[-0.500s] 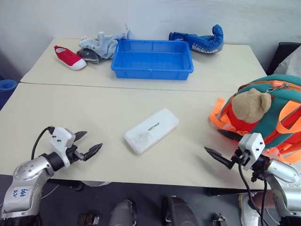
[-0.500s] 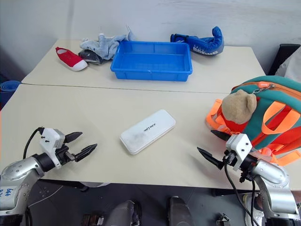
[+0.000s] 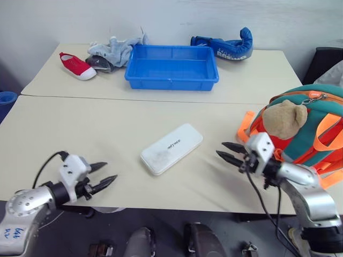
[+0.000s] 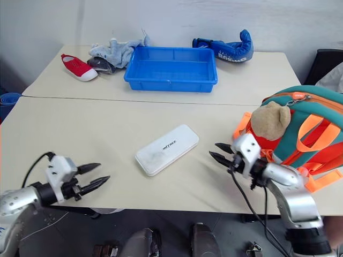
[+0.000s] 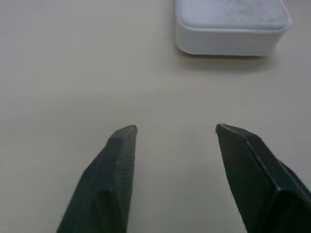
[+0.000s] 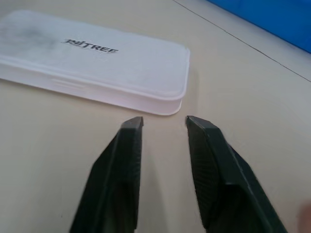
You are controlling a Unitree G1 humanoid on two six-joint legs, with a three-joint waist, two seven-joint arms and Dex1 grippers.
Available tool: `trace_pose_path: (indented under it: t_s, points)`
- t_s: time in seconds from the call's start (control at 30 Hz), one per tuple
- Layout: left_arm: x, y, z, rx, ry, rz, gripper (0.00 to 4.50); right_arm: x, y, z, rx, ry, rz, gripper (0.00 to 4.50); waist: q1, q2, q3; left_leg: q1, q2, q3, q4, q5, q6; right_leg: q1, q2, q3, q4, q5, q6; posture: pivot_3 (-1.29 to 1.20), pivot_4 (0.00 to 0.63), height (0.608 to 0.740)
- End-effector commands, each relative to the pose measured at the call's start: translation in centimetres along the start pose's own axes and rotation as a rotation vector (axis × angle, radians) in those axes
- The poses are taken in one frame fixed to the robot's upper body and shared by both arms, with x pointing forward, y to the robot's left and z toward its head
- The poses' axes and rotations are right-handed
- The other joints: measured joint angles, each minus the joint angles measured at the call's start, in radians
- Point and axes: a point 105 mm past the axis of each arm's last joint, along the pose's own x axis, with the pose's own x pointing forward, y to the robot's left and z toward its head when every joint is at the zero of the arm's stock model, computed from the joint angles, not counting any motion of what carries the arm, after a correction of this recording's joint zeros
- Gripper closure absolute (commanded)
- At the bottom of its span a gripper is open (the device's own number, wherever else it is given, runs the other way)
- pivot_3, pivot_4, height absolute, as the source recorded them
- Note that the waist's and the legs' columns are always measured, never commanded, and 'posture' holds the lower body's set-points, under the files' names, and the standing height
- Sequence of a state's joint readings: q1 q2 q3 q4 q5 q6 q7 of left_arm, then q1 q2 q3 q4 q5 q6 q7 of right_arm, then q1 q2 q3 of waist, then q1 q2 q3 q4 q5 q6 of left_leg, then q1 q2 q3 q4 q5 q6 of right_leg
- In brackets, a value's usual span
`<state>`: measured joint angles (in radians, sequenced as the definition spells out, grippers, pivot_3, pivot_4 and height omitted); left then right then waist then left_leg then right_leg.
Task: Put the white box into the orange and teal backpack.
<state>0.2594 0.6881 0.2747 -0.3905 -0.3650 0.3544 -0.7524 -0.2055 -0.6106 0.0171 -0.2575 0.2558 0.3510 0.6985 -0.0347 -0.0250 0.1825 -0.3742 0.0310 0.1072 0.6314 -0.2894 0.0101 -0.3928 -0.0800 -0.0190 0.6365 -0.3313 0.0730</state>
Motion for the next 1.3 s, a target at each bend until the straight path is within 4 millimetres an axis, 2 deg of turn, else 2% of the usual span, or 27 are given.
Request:
trace_pose_path:
  t_s: [0.03, 0.17, 0.2, 0.23, 0.3, 0.4, 0.53, 0.63, 0.83, 0.97, 1.3]
  points:
    - [1.0, -1.4, 0.4, -0.024, -0.022, -0.009, 3.12, 1.7, -1.3, 0.0, -0.152, 0.060, -0.124, 4.45, 0.001, -0.001, 0.000, 0.000, 0.000, 0.000, 0.000, 0.000, 0.000, 0.000, 0.000, 0.000, 0.000, 0.000, 0.000, 0.00, 0.150, 0.740]
    - [1.7, -2.3, 0.5, -0.029, -0.028, -0.013, 4.32, 3.1, -3.3, -0.1, -0.228, 0.110, -0.240, 4.50, 0.005, -0.001, 0.000, -0.001, 0.000, 0.000, 0.001, 0.001, -0.001, 0.000, 0.000, -0.001, 0.000, 0.000, 0.000, 0.00, 0.150, 0.740]
    - [1.9, -2.6, 0.6, -0.063, -0.027, -0.035, 4.49, 3.4, -4.0, 0.2, -0.223, 0.116, -0.271, 4.50, 0.005, -0.001, 0.000, -0.001, 0.000, 0.000, 0.001, 0.001, -0.001, 0.000, 0.000, -0.001, 0.000, 0.000, 0.000, 0.00, 0.150, 0.740]
    - [2.1, -3.3, 1.1, -0.087, -0.040, -0.093, 4.49, 3.9, -4.7, 0.4, -0.199, 0.120, -0.297, 4.50, 0.004, -0.001, 0.000, -0.001, 0.000, 0.000, 0.001, 0.001, -0.001, 0.000, 0.000, -0.001, 0.000, 0.000, 0.000, 0.00, 0.150, 0.740]
    - [2.9, -3.0, 1.5, -0.089, -0.039, -0.100, 4.49, 5.4, -5.2, 0.5, -0.114, 0.153, -0.304, 4.50, 0.000, 0.000, 0.000, -0.001, 0.000, 0.001, 0.002, 0.002, -0.001, 0.000, 0.000, 0.000, 0.002, 0.000, 0.000, 0.00, 0.150, 0.740]
    - [3.9, -1.9, 1.8, -0.065, -0.035, -0.061, 4.49, 7.3, -4.8, 1.2, -0.040, 0.134, -0.255, 4.50, -0.004, 0.000, 0.000, -0.001, 0.000, 0.000, 0.003, 0.002, 0.000, -0.001, 0.001, -0.001, 0.005, 0.000, 0.000, 0.00, 0.150, 0.740]
    - [4.6, -1.9, 1.6, -0.054, 0.002, -0.096, 4.49, 8.8, -4.1, 0.9, 0.020, 0.148, -0.154, 4.50, -0.005, 0.000, 0.000, -0.001, 0.000, 0.000, 0.002, 0.002, -0.002, -0.001, 0.002, -0.001, 0.006, -0.001, -0.001, 0.00, 0.150, 0.740]
    - [4.9, -2.2, 1.7, -0.031, 0.001, -0.137, 4.49, 9.1, -4.5, 0.3, -0.007, 0.168, -0.127, 4.50, -0.007, 0.000, 0.000, -0.002, 0.000, 0.001, 0.003, 0.002, -0.002, -0.001, 0.001, -0.001, 0.006, -0.001, -0.001, 0.00, 0.150, 0.740]
    - [5.6, -1.9, 2.6, -0.023, -0.042, -0.151, 4.49, 9.3, -4.6, 0.4, -0.018, 0.133, -0.096, 4.50, -0.012, 0.000, 0.000, -0.002, 0.000, 0.001, 0.004, 0.002, -0.002, -0.002, 0.001, -0.001, 0.006, -0.001, -0.001, 0.00, 0.150, 0.740]
    - [6.4, -1.8, 2.9, -0.013, -0.052, -0.169, 4.49, 8.9, -3.4, -0.1, 0.001, 0.158, -0.013, 4.50, -0.015, 0.000, 0.000, -0.002, 0.000, 0.001, 0.004, 0.002, -0.002, -0.002, 0.001, -0.002, 0.006, -0.001, -0.001, 0.00, 0.150, 0.740]
    - [8.1, -0.8, 4.0, 0.021, -0.077, -0.173, 4.49, 7.8, -0.3, 0.5, 0.025, 0.116, 0.121, 4.50, -0.017, 0.000, 0.000, -0.002, 0.000, 0.001, 0.003, 0.002, -0.002, -0.001, 0.001, -0.002, 0.006, -0.001, -0.001, 0.00, 0.150, 0.740]
